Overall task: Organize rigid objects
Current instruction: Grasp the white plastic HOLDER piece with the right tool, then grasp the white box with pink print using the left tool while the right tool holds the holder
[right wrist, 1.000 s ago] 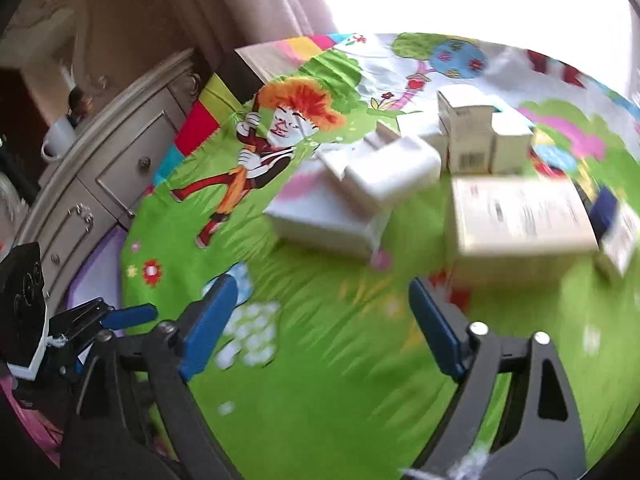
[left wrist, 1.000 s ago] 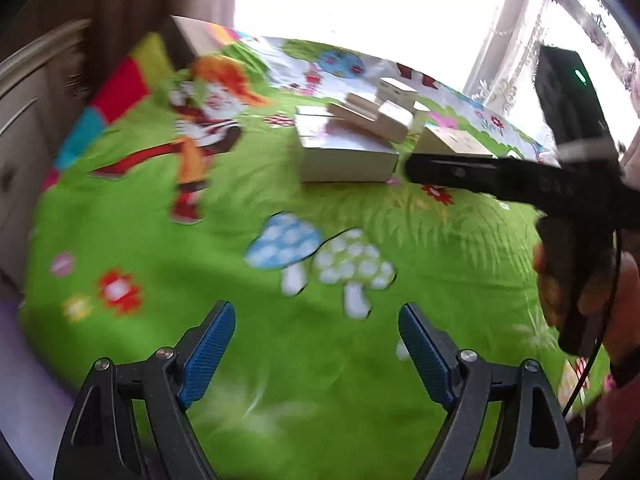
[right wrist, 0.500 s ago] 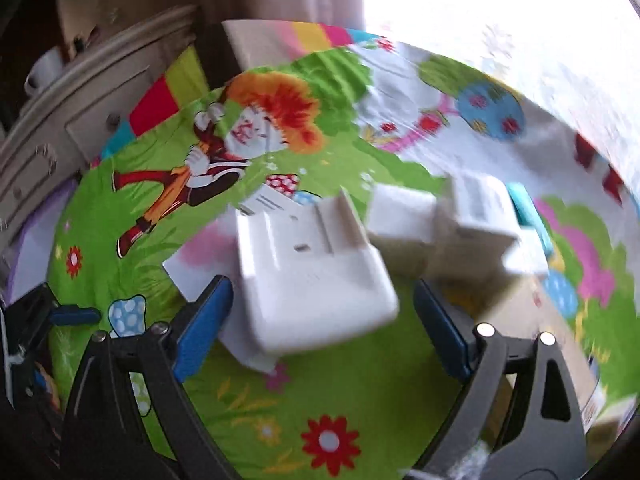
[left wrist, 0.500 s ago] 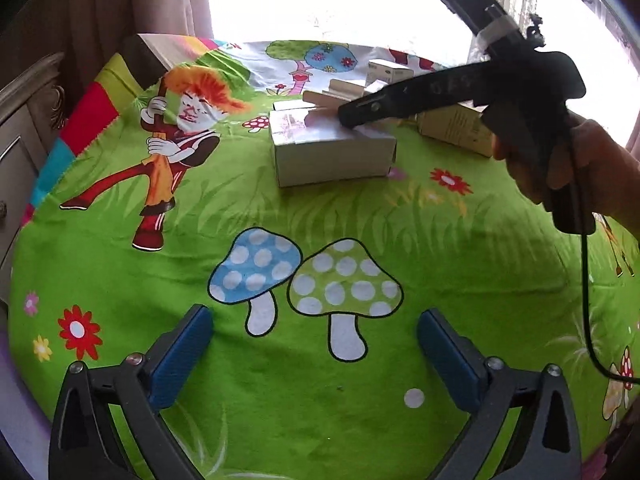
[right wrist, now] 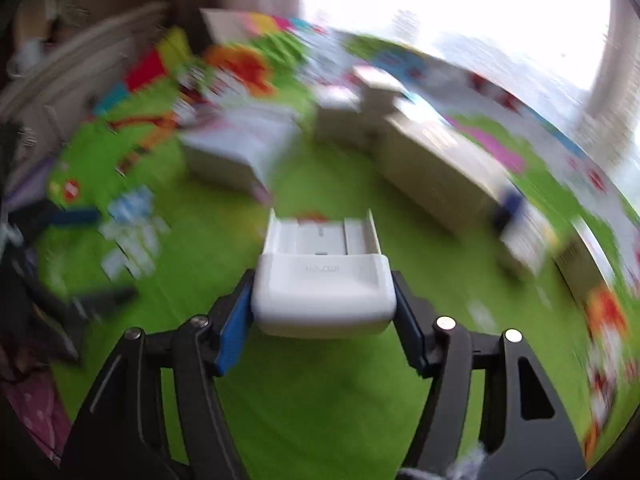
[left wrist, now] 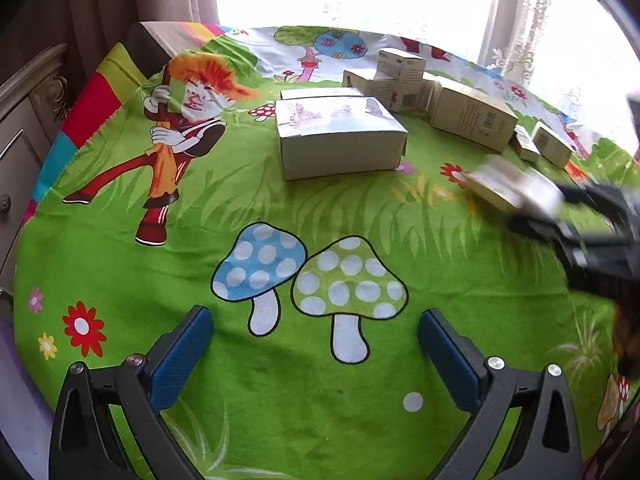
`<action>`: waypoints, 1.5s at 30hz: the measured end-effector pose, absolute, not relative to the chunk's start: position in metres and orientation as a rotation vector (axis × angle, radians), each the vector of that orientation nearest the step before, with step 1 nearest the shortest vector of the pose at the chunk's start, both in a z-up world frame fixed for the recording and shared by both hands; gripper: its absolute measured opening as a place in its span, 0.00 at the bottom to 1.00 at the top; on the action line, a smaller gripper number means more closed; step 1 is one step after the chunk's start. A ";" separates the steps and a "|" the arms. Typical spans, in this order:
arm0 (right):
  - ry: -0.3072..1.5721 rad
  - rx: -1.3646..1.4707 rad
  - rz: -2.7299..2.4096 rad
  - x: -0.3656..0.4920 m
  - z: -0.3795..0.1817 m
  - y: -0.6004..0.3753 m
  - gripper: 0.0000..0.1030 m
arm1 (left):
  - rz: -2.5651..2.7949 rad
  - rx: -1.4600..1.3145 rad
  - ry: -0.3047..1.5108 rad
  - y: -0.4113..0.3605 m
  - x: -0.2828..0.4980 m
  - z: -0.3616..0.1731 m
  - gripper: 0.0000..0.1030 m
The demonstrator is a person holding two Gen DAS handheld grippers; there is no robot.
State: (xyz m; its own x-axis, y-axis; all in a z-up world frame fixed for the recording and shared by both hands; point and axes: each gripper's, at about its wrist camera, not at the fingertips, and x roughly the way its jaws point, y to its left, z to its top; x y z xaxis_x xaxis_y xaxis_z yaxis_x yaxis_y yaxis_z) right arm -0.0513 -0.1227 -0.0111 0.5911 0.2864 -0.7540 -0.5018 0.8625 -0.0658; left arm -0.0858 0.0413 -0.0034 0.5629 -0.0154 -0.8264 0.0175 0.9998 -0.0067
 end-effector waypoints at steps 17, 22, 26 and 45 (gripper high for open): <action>0.862 -0.147 0.333 -0.069 -0.020 -0.183 0.66 | 0.078 -0.006 1.034 -0.004 0.056 -0.005 1.00; 0.863 -0.140 0.335 -0.069 -0.020 -0.183 0.66 | 0.089 -0.065 1.004 0.010 0.054 -0.007 1.00; 0.864 -0.138 0.338 -0.069 -0.020 -0.183 0.67 | 0.095 -0.044 0.972 0.034 0.040 -0.008 1.00; 0.868 -0.149 0.327 -0.069 -0.020 -0.180 0.71 | 0.278 -0.185 0.991 0.063 0.075 -0.003 0.99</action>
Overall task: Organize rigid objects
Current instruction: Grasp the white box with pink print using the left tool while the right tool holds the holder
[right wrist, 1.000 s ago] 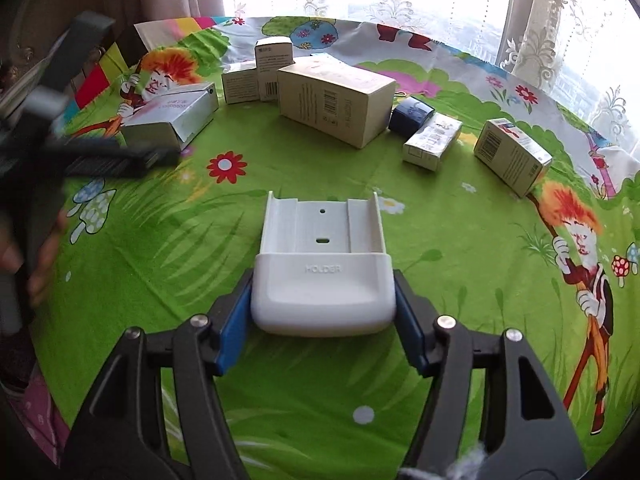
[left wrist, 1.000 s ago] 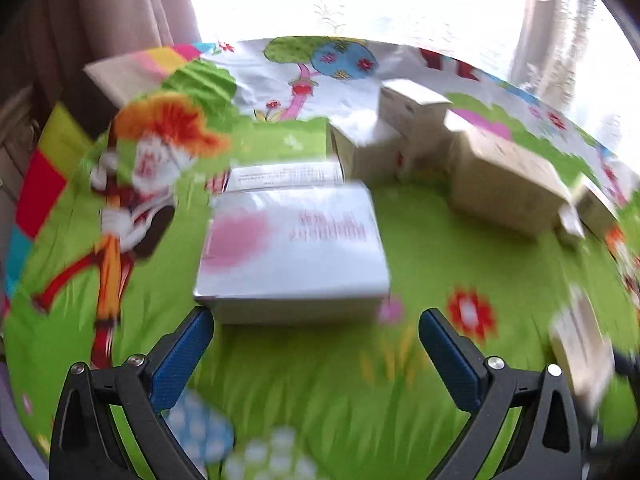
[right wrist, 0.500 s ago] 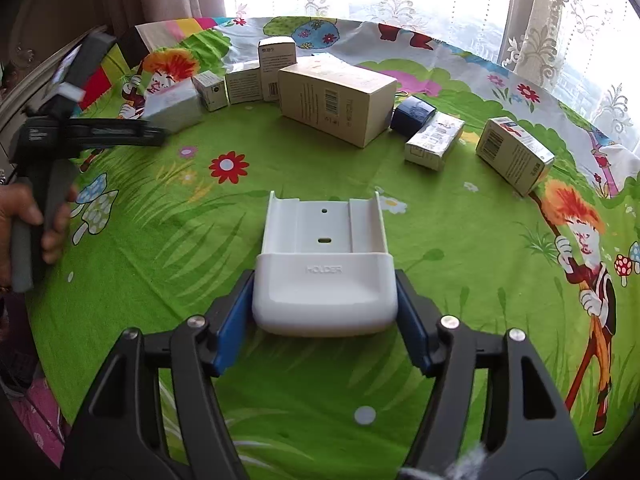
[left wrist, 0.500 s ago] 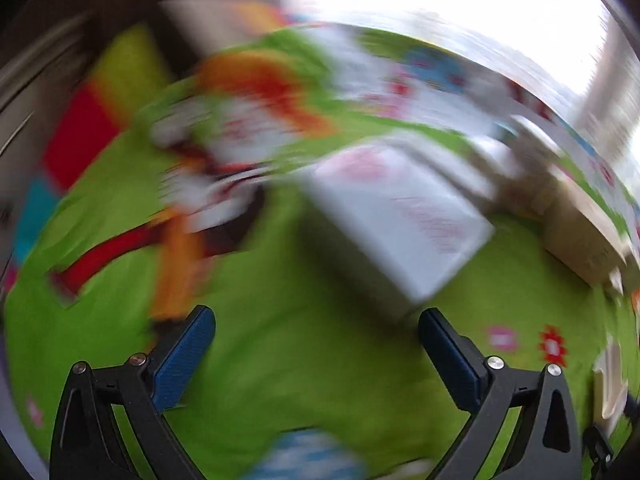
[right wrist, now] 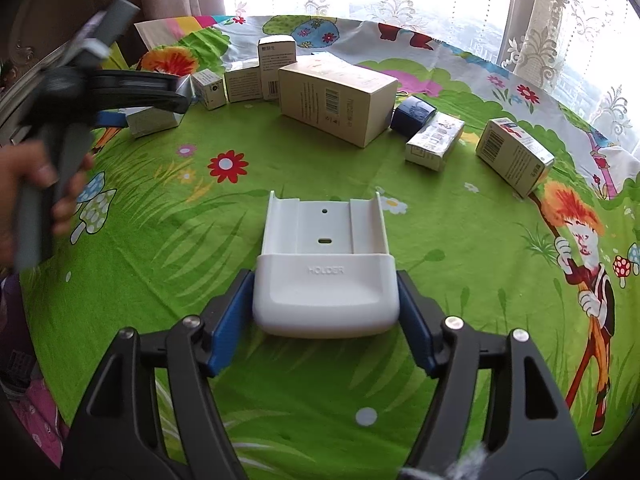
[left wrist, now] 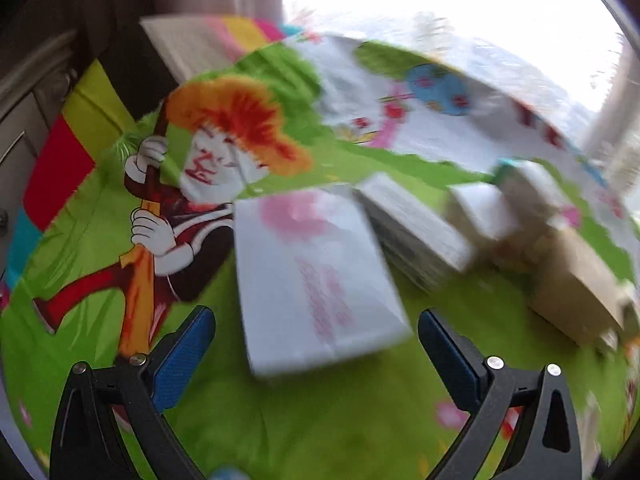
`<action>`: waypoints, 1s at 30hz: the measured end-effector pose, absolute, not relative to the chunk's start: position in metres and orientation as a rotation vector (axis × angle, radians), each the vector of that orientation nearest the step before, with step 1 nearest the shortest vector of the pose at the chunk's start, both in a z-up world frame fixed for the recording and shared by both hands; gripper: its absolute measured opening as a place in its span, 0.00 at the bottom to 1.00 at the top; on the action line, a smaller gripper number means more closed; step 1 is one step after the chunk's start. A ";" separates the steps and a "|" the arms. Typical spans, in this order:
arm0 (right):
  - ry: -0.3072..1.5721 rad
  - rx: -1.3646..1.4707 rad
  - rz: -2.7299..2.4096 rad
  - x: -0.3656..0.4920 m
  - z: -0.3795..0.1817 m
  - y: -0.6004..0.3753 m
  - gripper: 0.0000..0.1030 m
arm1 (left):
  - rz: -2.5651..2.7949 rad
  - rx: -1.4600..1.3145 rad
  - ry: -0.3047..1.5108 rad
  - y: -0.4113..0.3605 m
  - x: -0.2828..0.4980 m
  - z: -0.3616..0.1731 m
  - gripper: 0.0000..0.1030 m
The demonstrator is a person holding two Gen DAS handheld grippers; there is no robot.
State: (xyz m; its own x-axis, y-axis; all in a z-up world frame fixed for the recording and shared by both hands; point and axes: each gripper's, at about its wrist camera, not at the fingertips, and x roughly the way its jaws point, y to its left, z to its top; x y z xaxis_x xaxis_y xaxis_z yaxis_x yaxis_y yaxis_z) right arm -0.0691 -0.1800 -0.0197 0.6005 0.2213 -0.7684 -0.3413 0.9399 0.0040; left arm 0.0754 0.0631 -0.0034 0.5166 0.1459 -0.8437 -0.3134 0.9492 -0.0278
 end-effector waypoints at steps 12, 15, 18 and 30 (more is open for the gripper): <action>0.876 -0.151 0.350 -0.069 -0.020 -0.178 0.77 | 0.074 -0.227 0.934 0.079 -0.019 0.003 0.65; 0.876 -0.153 0.348 -0.069 -0.020 -0.178 0.77 | 0.051 -0.202 0.926 0.072 -0.041 0.004 0.65; 0.876 -0.153 0.348 -0.069 -0.020 -0.178 0.78 | 0.049 -0.139 0.909 0.065 -0.043 0.004 0.66; 0.867 -0.143 0.325 -0.069 -0.019 -0.181 0.65 | 0.091 -0.051 0.894 0.061 -0.042 0.000 0.65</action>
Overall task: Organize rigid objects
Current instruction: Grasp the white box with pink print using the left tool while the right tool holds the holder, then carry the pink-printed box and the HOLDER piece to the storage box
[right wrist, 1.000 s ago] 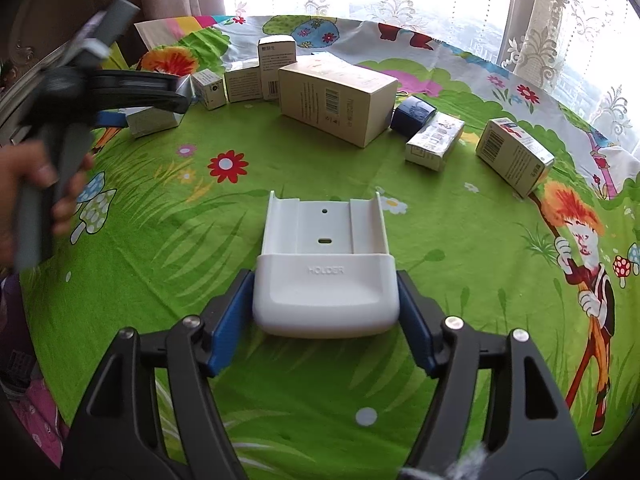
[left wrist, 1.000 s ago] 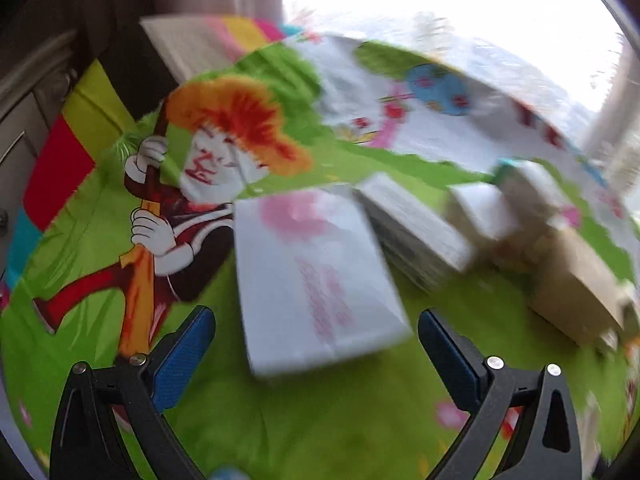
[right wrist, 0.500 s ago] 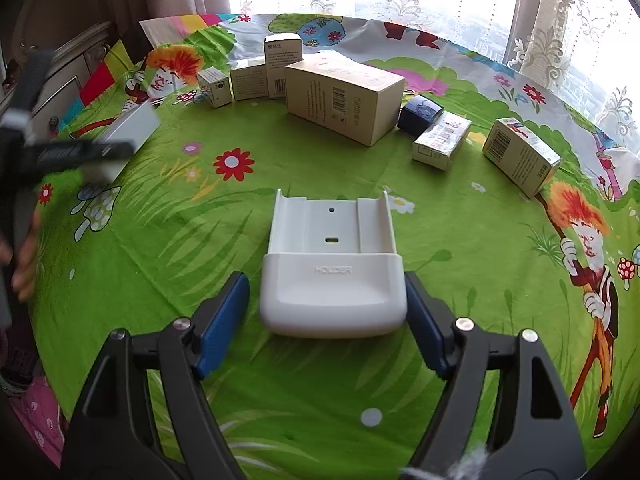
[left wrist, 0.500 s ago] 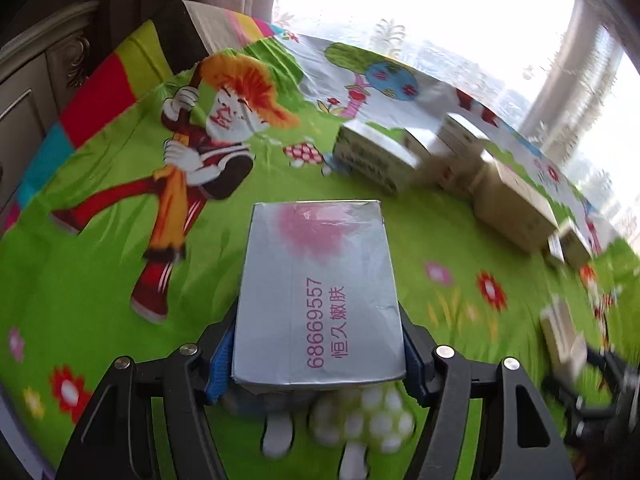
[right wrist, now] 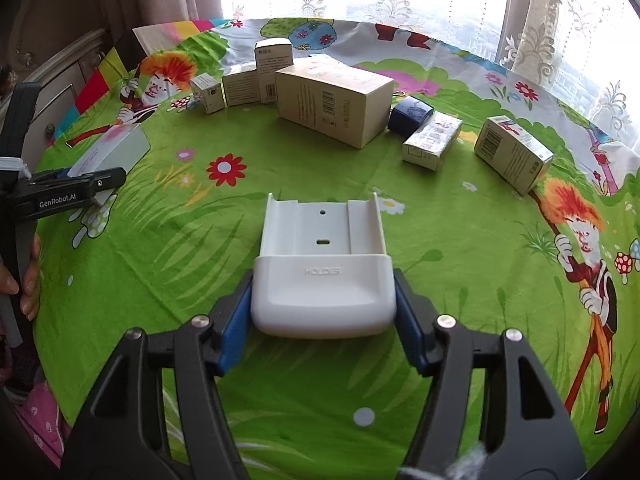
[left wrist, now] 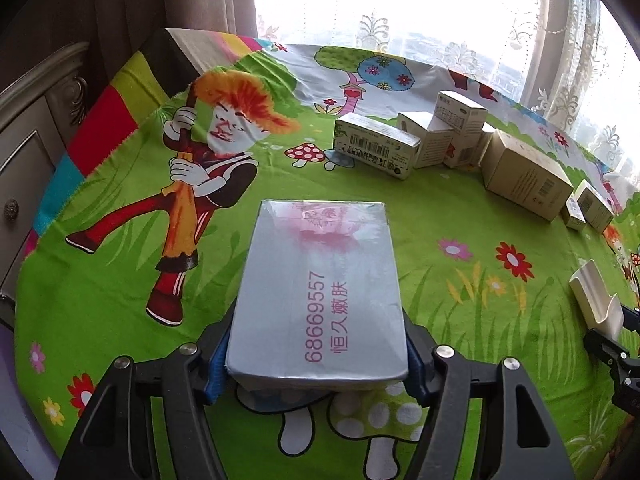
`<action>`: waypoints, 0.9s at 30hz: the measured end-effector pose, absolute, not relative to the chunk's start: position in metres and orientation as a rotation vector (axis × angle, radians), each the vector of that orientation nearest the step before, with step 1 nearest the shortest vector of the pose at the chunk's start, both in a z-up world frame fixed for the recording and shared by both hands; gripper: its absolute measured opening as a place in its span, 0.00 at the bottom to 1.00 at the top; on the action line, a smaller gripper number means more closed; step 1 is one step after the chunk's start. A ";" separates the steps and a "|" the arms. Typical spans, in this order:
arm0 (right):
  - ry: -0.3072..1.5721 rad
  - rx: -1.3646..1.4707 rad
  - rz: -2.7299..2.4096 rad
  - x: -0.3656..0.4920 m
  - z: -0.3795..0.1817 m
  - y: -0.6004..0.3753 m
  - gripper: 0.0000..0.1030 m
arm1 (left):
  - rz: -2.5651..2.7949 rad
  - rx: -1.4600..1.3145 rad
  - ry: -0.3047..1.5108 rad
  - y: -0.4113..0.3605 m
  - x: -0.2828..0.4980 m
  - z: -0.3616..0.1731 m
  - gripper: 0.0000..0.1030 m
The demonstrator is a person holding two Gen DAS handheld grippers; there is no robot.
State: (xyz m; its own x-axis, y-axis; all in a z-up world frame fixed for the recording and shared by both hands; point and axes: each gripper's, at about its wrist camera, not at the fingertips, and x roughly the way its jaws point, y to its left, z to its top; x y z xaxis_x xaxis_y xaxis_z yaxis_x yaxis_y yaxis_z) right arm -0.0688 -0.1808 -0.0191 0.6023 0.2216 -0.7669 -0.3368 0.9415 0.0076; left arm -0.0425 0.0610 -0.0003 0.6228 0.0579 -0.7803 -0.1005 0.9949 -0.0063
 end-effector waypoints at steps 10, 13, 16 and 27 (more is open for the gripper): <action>0.882 -0.130 0.302 -0.069 -0.019 -0.180 0.65 | 0.053 -0.062 0.904 0.066 -0.052 0.002 0.65; 0.915 -0.044 0.302 -0.075 -0.015 -0.177 0.65 | 0.028 -0.101 0.925 0.069 -0.069 0.006 0.65; 0.930 0.134 0.350 -0.082 -0.012 -0.178 0.65 | 0.016 -0.104 0.932 0.069 -0.089 0.012 0.65; 0.965 0.346 0.514 -0.105 -0.009 -0.146 0.65 | -0.024 -0.076 0.933 0.073 -0.150 0.031 0.65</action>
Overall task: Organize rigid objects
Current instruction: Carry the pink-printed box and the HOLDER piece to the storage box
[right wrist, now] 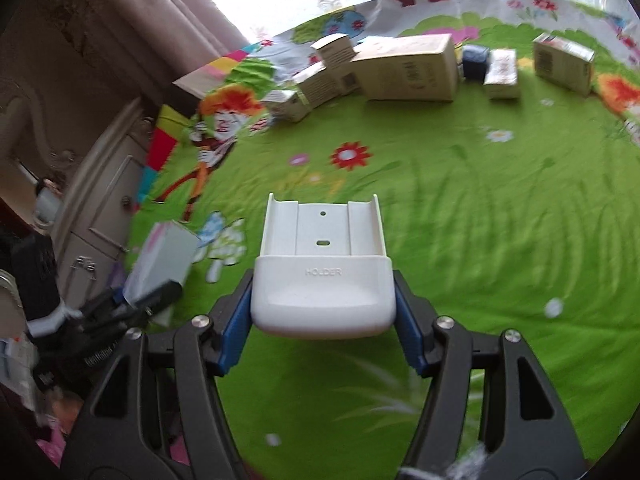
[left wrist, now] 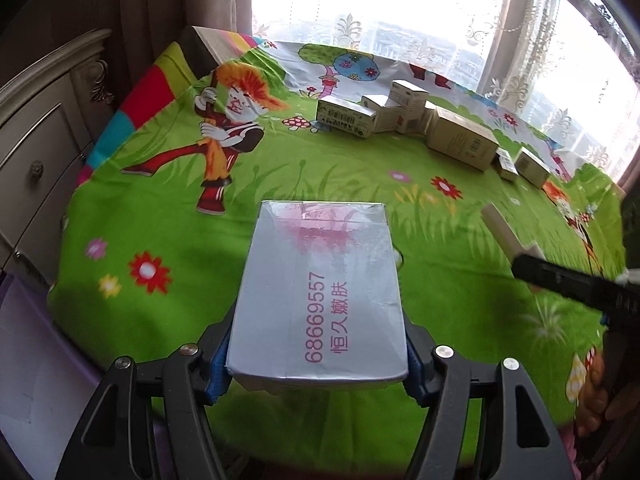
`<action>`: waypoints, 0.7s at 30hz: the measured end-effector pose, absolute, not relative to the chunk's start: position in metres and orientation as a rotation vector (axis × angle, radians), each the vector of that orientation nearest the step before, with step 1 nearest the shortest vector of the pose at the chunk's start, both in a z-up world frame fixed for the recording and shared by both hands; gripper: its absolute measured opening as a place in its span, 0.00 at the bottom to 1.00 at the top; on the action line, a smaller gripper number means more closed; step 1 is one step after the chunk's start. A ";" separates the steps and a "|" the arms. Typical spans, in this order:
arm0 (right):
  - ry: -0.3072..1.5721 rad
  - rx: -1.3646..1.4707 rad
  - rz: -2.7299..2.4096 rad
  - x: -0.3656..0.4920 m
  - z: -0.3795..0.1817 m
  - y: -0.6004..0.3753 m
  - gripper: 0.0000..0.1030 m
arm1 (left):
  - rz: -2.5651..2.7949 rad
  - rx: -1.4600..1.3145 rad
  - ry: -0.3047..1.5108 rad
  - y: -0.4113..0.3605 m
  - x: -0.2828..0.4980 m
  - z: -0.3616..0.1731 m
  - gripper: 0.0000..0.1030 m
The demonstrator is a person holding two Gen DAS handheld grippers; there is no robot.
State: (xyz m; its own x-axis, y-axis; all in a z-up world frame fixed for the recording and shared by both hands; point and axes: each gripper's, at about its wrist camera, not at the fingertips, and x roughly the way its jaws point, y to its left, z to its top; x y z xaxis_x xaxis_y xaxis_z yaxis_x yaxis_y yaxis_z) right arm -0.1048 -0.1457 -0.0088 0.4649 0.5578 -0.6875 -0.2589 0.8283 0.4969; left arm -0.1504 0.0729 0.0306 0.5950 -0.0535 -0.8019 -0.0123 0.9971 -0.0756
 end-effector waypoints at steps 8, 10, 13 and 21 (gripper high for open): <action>0.966 0.294 0.593 -0.124 0.005 -0.111 0.65 | -0.011 -0.101 0.920 0.097 -0.197 0.038 0.65; 0.947 0.231 0.602 -0.130 0.012 -0.098 0.65 | 0.006 -0.114 0.920 0.107 -0.210 0.038 0.65; 0.939 0.204 0.632 -0.135 0.018 -0.083 0.65 | 0.031 -0.143 0.902 0.124 -0.231 0.040 0.65; 0.900 0.080 0.721 -0.157 0.041 -0.038 0.65 | 0.142 -0.201 0.796 0.178 -0.267 0.065 0.65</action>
State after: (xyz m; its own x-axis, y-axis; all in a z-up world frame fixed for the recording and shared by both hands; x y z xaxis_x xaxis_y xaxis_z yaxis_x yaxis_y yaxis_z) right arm -0.1567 -0.0376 0.0410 0.4060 0.6028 -0.6869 -0.5387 0.7650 0.3529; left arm -0.2667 0.1775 0.0646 0.6918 0.0501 -0.7203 -0.2013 0.9714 -0.1258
